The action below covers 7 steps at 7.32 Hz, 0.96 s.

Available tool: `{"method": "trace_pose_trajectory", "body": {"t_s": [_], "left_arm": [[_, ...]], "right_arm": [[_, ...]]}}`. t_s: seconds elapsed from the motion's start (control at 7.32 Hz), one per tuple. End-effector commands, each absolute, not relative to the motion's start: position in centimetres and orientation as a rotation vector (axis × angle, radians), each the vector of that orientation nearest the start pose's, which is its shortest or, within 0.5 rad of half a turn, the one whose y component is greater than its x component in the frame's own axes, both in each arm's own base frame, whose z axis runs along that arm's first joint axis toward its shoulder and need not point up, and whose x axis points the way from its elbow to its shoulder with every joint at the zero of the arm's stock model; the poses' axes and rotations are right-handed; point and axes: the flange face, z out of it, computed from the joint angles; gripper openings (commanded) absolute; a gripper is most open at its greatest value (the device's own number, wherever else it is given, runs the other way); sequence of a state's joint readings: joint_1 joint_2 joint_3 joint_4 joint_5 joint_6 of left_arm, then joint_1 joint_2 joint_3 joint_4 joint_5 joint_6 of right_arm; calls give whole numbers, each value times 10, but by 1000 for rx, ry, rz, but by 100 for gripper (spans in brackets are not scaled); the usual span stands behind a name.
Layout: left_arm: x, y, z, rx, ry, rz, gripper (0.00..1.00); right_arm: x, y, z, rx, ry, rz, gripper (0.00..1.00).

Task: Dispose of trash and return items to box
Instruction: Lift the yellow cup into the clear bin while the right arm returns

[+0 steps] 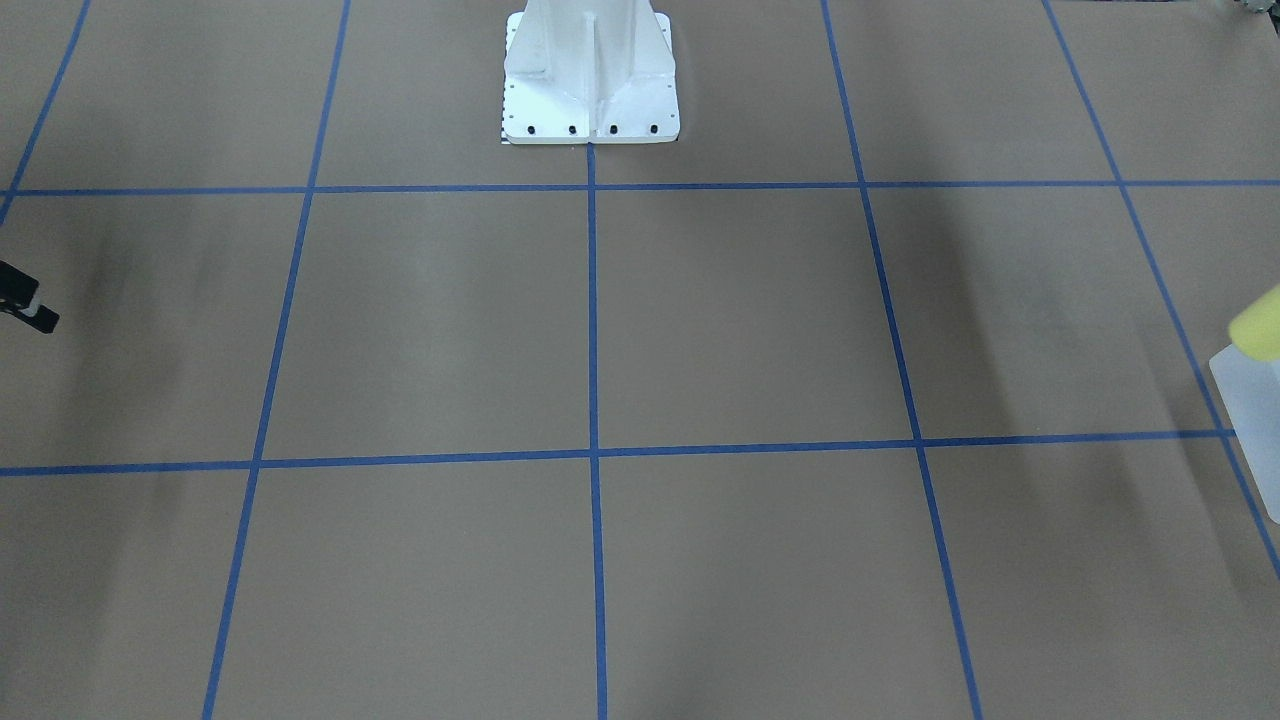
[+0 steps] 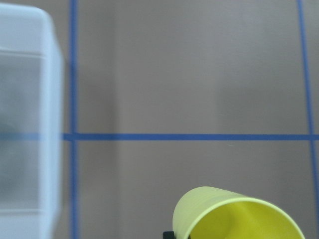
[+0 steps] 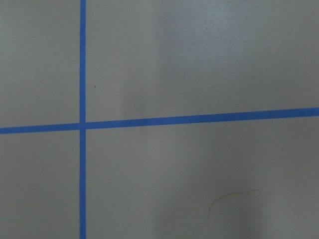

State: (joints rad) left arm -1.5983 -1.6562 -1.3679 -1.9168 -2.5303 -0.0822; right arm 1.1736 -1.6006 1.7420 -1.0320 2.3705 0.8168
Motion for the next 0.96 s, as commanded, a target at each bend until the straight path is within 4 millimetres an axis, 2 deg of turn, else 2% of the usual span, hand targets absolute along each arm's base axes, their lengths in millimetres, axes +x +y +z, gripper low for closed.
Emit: {"method": "trace_pose_trajectory", "body": {"t_s": [0.0,0.14,0.27,0.41,0.68,0.82], "left_arm": [[-135,-551,716,194,795,42,0],[-140,-546,745,146,780,48,0],[-148,-557,768,105,776,21,0],[-157,-558,781,81,732,5,0],[-159,-559,814,52,717,-22,0],[-159,-560,815,0,714,-155,0]], "right_arm": [[-179,-470,513,99,-1011,144,100],[-181,-469,514,95,-1011,140,100],[-185,-470,517,94,-1004,140,100],[-190,-471,522,97,-988,140,100],[-202,-470,526,96,-973,127,100],[-202,-470,527,98,-971,129,100]]}}
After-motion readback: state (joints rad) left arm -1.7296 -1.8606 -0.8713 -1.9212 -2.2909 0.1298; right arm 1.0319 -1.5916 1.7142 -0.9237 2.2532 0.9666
